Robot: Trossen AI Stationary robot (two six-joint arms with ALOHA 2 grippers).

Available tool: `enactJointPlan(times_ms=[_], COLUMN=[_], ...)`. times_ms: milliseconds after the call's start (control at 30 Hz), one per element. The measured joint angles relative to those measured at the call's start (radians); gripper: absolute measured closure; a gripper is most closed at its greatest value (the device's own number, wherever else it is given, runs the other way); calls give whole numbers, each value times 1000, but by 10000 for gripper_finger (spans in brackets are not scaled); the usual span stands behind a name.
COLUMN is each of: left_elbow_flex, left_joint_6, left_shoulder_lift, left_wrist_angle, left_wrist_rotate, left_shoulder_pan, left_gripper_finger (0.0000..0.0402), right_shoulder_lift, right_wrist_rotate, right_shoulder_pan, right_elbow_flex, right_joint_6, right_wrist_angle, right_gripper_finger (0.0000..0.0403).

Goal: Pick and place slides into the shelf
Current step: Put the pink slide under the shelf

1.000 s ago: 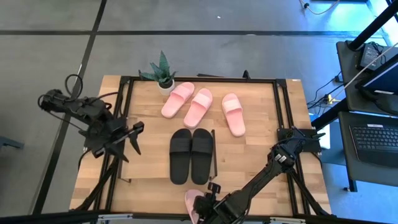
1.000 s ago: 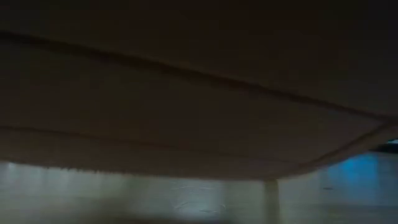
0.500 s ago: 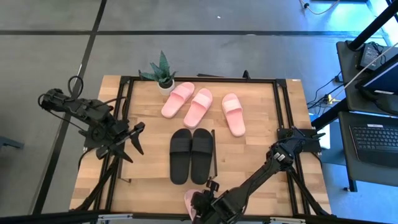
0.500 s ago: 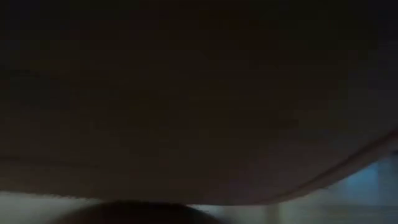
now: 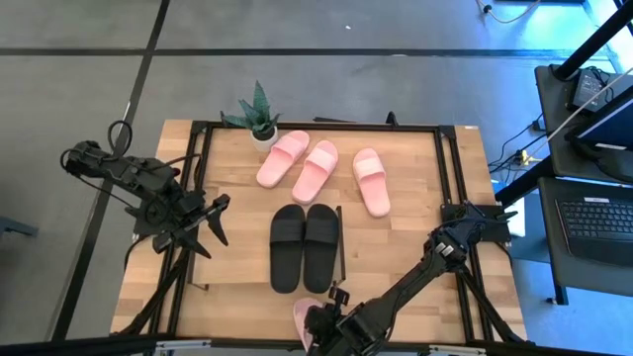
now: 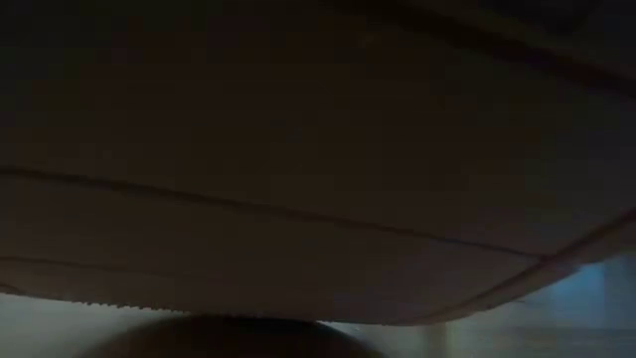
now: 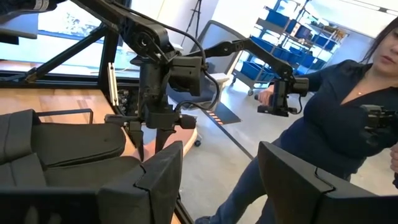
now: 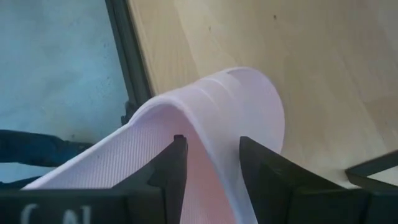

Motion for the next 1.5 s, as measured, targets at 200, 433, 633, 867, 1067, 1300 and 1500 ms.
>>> enactJointPlan(times_ms=[200,433,633,867,1067,1300,1500], left_elbow_flex=[0,0,0,0,0,0,0], left_joint_6=[0,0,-1,-1,-43,-149,-183], left_shoulder_lift=[0,0,0,0,0,0,0], left_wrist_angle=[0,0,0,0,0,2,5], left_wrist_rotate=[0,1,1,1,-30,-47,-56], left_shoulder_pan=[0,0,0,0,0,0,0], left_gripper_finger=[201,201,201,201,201,201,201], right_shoulder_lift=[-3,-8,-9,-48,-133,-200,-190], right_wrist_rotate=[-3,-21,-142,-253,-198,-201,-72], right_shoulder_pan=[1,3,3,16,48,141,252], right_elbow_flex=[41,75,74,74,74,74,57], right_joint_6=[-6,-23,5,-26,79,602,750], right_wrist_angle=[-46,-71,-32,22,19,50,118], right_gripper_finger=[256,256,256,256,256,256,256])
